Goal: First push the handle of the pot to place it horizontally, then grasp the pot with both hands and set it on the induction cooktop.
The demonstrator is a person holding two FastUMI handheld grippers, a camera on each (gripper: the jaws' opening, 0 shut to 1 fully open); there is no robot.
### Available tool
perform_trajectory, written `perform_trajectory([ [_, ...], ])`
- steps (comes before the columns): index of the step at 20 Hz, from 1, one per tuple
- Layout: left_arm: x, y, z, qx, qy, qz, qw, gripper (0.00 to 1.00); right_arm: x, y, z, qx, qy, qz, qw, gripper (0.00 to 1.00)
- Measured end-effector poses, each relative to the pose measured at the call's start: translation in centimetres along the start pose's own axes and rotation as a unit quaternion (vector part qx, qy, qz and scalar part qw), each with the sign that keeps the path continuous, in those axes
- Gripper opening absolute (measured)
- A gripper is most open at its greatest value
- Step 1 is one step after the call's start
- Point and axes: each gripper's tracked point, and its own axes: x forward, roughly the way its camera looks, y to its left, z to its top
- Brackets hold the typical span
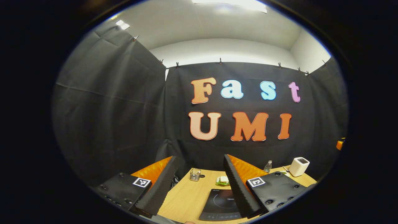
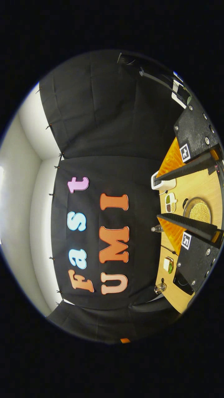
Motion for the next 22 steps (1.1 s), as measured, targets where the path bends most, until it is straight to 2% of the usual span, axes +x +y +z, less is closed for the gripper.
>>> perform_trajectory([
  [1, 0.1, 0.0, 0.0, 0.001, 0.001, -0.001, 1.000, 0.97, 0.1, 0.3, -0.2, 0.002, 0.003, 0.004, 1.000, 0.62],
  [2, 0.1, -0.1, -0.1, 0.002, 0.001, -0.002, 1.000, 0.97, 0.3, 0.8, -0.4, 0.004, 0.006, 0.010, 1.000, 0.60],
  [3, 0.0, -0.1, -0.1, 0.003, 0.001, -0.002, 1.000, 0.97, 0.3, 1.1, -0.6, 0.008, 0.011, 0.015, 1.000, 0.51],
  [4, 0.1, -0.1, -0.1, 0.004, 0.001, -0.002, 1.000, 0.98, 0.5, 1.3, -0.9, 0.011, 0.015, 0.018, 1.000, 0.50],
  [6, 0.1, 0.0, -0.1, 0.006, 0.001, -0.001, 1.000, 0.98, 0.6, 1.4, -1.2, 0.014, 0.020, 0.020, 0.999, 0.34],
  [11, 0.3, 0.0, -0.9, 0.001, 0.009, 0.001, 1.000, 0.98, 1.0, 2.0, -2.2, 0.010, 0.032, 0.026, 0.999, 0.13],
  [12, 0.4, -0.1, -1.0, 0.002, 0.009, 0.002, 1.000, 0.97, 1.1, 2.2, -2.4, 0.010, 0.036, 0.028, 0.999, 0.14],
  [13, 0.3, 0.0, -1.0, 0.003, 0.010, 0.002, 1.000, 0.98, 1.2, 2.4, -2.6, 0.010, 0.039, 0.029, 0.999, 0.05],
  [15, 0.5, 0.1, -1.1, 0.005, 0.010, 0.004, 1.000, 0.98, 1.3, 2.9, -3.1, 0.009, 0.044, 0.036, 0.998, 0.00],
  [22, 0.7, 0.4, -1.9, 0.004, 0.019, 0.006, 1.000, 0.98, 1.8, 5.7, -8.1, -0.021, 0.098, 0.068, 0.993, 0.00],
])
